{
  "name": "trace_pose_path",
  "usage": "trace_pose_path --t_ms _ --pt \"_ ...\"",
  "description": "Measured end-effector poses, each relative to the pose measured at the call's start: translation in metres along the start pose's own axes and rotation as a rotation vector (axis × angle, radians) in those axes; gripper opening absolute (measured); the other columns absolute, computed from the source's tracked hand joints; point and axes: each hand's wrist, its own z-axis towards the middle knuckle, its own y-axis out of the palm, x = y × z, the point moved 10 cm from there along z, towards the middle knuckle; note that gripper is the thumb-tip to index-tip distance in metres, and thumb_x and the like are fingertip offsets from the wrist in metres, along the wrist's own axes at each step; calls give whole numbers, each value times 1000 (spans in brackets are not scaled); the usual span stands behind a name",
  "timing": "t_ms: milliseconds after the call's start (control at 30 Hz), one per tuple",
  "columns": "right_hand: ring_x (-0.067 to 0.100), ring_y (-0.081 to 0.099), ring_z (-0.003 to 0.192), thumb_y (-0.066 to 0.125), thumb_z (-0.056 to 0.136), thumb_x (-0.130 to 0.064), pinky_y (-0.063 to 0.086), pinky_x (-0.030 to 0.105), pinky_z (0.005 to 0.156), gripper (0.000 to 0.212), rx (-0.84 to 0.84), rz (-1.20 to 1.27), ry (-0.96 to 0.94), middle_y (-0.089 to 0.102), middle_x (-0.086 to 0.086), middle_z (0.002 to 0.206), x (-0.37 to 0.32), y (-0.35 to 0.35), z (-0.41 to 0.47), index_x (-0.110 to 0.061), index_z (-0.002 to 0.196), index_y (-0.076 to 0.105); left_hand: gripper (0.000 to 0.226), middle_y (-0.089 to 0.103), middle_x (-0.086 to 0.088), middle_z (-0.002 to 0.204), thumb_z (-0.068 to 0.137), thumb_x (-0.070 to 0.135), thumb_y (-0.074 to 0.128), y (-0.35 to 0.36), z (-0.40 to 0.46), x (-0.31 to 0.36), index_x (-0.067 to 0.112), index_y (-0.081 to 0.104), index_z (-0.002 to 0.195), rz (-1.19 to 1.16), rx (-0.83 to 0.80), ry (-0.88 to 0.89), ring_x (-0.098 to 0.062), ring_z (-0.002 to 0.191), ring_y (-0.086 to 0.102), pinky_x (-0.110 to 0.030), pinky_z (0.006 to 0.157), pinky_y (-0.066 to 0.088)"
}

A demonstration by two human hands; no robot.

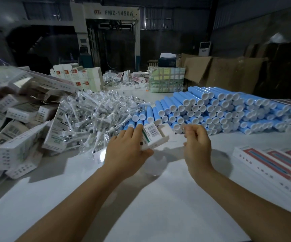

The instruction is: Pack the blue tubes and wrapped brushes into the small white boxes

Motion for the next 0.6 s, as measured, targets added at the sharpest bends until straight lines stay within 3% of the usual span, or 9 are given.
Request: trace_pose_path --t_ms 100,233,333,433,533,600 --pt "8 51 71 50 98 -18 45 28 70 17 -51 -41 -142 59 1 83 -18 6 -10 -21 82 56 81 49 4 130 81 62 55 -5 1 -6 24 24 145 -44 24 -36 -20 114 47 -35 86 40" --pt "11 60 88 47 91 -20 52 34 79 22 -169 -110 -327 61 -13 96 -35 25 -26 -13 97 67 79 50 2 129 82 59 56 -11 0 -5 22 27 144 -53 55 -37 -22 114 47 -36 86 38" --pt "10 62 100 52 95 -10 53 41 88 23 -211 -125 -344 60 -16 105 -34 31 -29 -3 111 68 79 49 2 130 83 59 55 -12 0 -4 21 26 145 -53 53 -32 -22 115 46 -36 89 37" --pt "-2 60 103 55 94 -4 52 28 91 29 -242 -116 -312 60 -23 108 -30 34 -33 -17 117 65 78 49 1 131 83 58 55 -14 -2 -2 20 27 145 -61 62 -27 -22 115 46 -36 91 37" --pt "-10 60 100 58 92 -4 47 8 81 42 -293 -57 -237 62 -22 107 -25 39 -39 -42 110 55 79 48 -1 131 83 58 55 -16 -6 4 18 27 146 -35 69 -4 -24 116 45 -37 94 37" --pt "-8 62 98 58 92 -4 47 7 79 42 -294 -25 -182 65 -17 107 -20 39 -39 -41 111 56 78 50 -3 129 83 58 55 -16 -9 9 16 30 144 14 69 30 -26 113 46 -38 93 38"
